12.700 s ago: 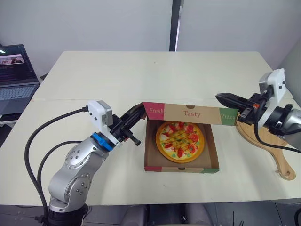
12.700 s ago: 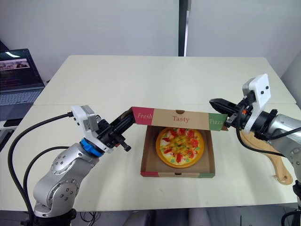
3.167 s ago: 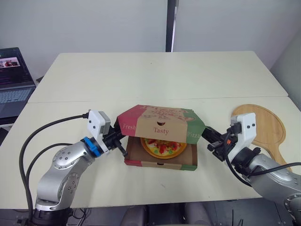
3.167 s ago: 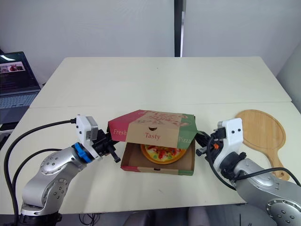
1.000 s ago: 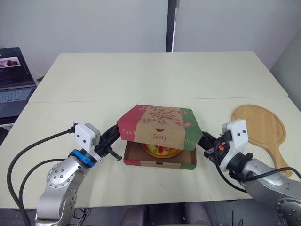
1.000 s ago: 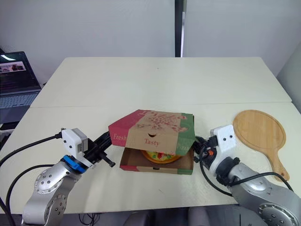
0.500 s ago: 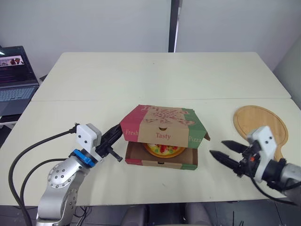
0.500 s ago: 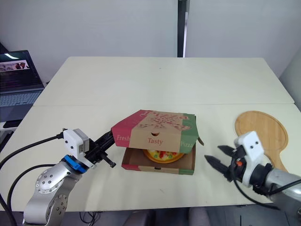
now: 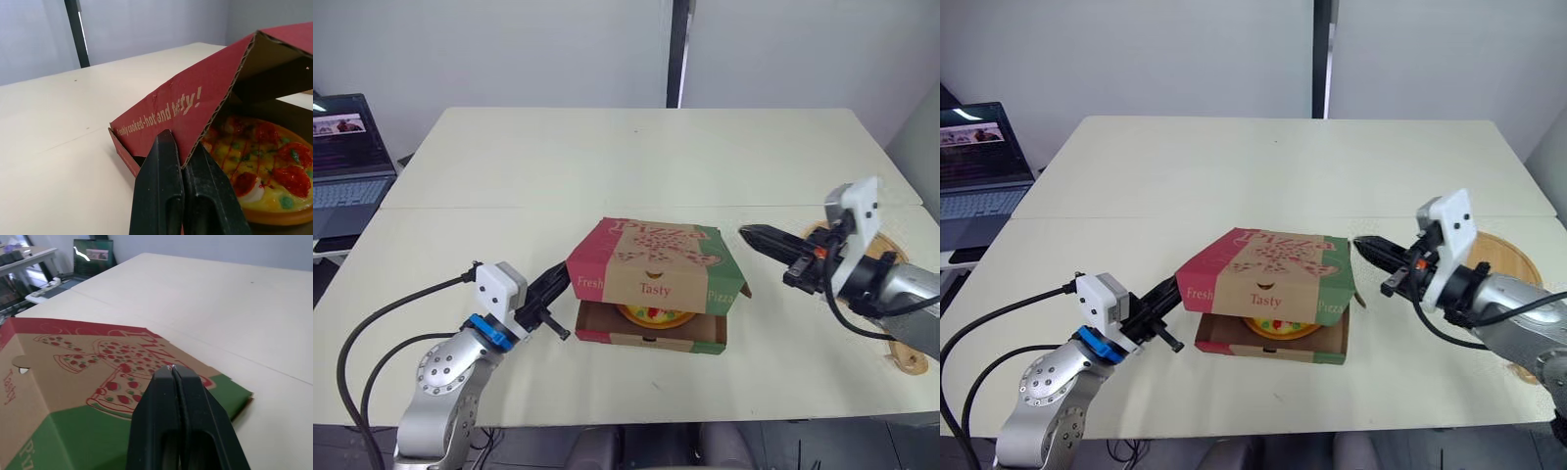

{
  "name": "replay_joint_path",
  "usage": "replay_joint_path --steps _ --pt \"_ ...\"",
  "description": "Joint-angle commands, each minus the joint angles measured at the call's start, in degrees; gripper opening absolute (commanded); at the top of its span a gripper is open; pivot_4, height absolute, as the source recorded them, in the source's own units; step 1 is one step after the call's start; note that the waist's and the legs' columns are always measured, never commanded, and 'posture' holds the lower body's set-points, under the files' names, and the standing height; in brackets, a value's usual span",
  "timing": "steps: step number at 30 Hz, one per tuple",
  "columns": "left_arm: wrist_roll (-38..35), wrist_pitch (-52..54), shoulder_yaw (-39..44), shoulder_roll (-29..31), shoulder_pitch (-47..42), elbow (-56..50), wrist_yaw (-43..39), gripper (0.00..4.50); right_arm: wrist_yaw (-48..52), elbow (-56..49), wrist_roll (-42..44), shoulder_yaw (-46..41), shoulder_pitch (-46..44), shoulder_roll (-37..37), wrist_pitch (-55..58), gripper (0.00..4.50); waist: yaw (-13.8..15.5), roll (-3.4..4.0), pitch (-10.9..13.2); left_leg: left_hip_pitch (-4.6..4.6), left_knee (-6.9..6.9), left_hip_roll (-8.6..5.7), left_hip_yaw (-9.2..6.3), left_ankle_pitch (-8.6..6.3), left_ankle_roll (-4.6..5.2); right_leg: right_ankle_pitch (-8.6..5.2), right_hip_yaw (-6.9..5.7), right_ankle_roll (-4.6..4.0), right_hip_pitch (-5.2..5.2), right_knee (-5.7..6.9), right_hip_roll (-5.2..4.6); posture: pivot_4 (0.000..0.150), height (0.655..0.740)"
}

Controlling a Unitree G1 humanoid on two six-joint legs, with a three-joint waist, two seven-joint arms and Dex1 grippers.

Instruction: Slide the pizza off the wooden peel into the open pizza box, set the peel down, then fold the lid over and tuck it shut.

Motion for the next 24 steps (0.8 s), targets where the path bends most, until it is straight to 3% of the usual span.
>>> replay_joint_path --steps 1,3,10,15,20,24 --pt "-3.38 2.29 1.15 0.94 1.05 -3.51 -0.35 0.3 1.69 -0.57 -1.22 0.97 -1.79 0.06 0.39 0.0 -0.07 0.0 0.0 0.0 0.0 0.0 0.0 0.0 0.0 0.0 0.0 0.0 -0.02 0.0 0.0 0.15 0.74" --pt "-5.26 4.26 2.25 2.54 2.26 -4.22 -1.55 0.59 2.68 -0.41 -1.85 1.72 -2.15 0.08 0.61 0.0 -0.16 0.0 0.0 0.0 0.0 0.0 0.0 0.0 0.0 0.0 0.0 0.0 -0.03 0.0 0.0 0.15 0.74" --pt "-11.92 11.09 8.1 9.9 3.41 -2.52 -6.1 2.78 6.21 0.46 -5.03 2.73 -2.57 0.29 0.72 0.0 -0.28 0.02 0.0 0.0 -0.01 0.02 -0.02 0.0 0.01 -0.01 -0.06 0.0 -0.03 0.01 0.01 0.15 0.74" --pt "-17.04 20.93 13.14 18.47 -1.91 6.36 -9.2 4.36 8.46 0.65 -6.73 2.96 -2.25 0.34 0.85 0.0 -0.27 0.05 0.03 0.0 -0.01 0.02 -0.05 0.0 0.01 -0.01 -0.1 -0.01 -0.04 0.02 0.03 0.15 0.74" --pt "-23.86 31.36 14.33 23.42 -16.79 12.96 -8.79 4.36 10.07 0.73 -8.35 3.01 -1.79 0.65 1.04 0.0 -0.18 0.0 0.07 -0.01 0.0 0.01 -0.12 0.0 0.01 -0.01 -0.16 -0.01 -0.03 0.04 0.04 0.15 0.74" --pt "-28.09 39.07 8.52 26.03 -29.62 12.5 -13.64 4.18 10.99 0.59 -9.48 3.05 -1.54 1.06 1.32 0.0 -0.41 -0.09 0.12 -0.08 0.02 -0.01 -0.19 0.0 -0.01 0.01 -0.21 -0.01 -0.07 0.04 0.03 0.15 0.74"
